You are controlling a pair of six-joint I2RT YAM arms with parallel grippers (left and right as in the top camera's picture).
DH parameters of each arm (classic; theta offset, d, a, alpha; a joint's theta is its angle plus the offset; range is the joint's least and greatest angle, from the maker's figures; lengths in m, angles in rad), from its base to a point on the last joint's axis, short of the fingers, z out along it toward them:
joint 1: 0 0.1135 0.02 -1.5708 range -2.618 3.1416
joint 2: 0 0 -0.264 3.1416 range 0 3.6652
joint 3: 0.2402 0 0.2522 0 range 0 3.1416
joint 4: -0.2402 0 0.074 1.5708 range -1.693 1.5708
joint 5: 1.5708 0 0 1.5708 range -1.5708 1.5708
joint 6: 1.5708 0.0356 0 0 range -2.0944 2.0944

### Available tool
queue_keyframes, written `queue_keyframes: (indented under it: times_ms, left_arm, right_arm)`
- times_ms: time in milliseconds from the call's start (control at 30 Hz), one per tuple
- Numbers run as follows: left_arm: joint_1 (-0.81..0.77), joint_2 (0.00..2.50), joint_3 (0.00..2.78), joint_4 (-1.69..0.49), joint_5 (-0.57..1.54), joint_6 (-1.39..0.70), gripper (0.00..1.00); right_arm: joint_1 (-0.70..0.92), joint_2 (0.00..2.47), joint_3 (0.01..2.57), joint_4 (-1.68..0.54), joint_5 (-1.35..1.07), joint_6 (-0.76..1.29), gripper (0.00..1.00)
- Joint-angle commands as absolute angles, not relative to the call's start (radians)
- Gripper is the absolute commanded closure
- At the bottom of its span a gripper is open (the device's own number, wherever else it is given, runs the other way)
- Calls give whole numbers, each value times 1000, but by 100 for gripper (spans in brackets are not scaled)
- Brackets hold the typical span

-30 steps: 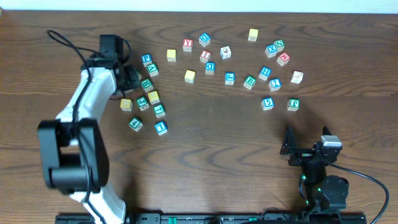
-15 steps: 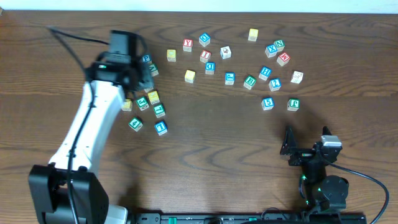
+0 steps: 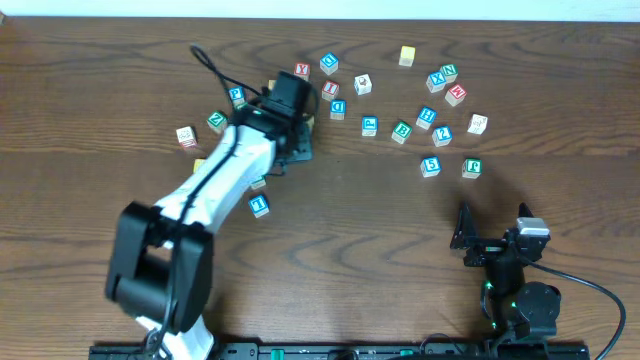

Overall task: Spell out AI2
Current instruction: 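Lift the A block and carry it right toward the center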

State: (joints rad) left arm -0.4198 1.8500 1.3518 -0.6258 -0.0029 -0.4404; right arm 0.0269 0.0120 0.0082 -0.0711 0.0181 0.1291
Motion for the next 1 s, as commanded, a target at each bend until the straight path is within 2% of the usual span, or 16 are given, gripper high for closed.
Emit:
queue_keyframes:
  times_ms: [0,300,967]
  left_arm:
    - [-441,1893,1347,-583,-9,-504,73]
    - [-464,1980,1347,-499,-9,-518,73]
    - [-464,2020,1347,-515,5,-517,73]
  right_arm:
    - [15,7,6,-74,16,141,1]
    - [15,7,6,-74,16,141,1]
    - [15,7,6,-74,16,141,1]
